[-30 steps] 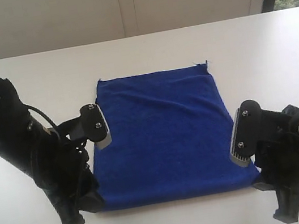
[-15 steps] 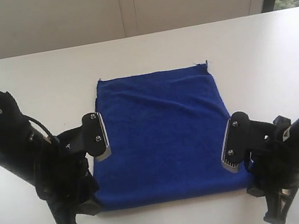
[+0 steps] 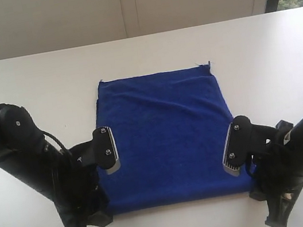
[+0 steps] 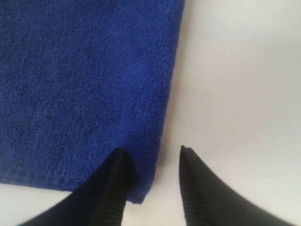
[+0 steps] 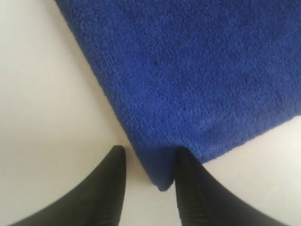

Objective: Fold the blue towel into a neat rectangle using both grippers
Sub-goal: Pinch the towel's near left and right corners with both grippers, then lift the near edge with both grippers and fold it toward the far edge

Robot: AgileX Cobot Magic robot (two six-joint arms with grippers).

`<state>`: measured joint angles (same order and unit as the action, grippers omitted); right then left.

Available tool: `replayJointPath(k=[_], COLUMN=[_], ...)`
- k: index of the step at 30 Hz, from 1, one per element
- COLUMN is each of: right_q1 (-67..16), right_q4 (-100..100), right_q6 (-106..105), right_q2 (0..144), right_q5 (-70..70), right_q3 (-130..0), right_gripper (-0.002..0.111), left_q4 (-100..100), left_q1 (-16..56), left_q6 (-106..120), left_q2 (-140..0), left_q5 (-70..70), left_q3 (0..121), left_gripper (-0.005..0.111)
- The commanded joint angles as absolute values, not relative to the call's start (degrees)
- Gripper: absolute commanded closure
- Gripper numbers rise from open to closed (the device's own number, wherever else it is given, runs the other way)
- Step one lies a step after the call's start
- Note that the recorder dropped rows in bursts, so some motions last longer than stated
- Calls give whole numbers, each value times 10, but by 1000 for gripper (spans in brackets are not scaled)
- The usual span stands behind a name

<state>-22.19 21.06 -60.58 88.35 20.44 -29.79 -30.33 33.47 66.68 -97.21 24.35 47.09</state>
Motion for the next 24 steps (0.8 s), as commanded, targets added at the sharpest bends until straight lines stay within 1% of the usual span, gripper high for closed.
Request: replayJointPath(k=[1, 4, 6, 12, 24], right_q1=[-222, -222, -222, -222, -222], right_q4=[214, 214, 212, 200, 220], right_q6=[-614, -614, -614, -628, -610], right_q2=[900, 900, 898, 859, 714], right_q5=[205, 205, 205, 234, 395], right_q3=[-301, -301, -301, -301, -301], right_gripper=[86, 99, 108, 108, 108], left_q4=[-312, -312, -311, -311, -311], left_q1=[334, 334, 334, 334, 334], left_q6=[666, 666, 668, 653, 598], left_q2=[-986, -986, -986, -979, -845], left_q5=[254, 255, 255, 268, 376], left_q3=[466, 466, 466, 468, 476], left_gripper=[86, 105, 107, 107, 107])
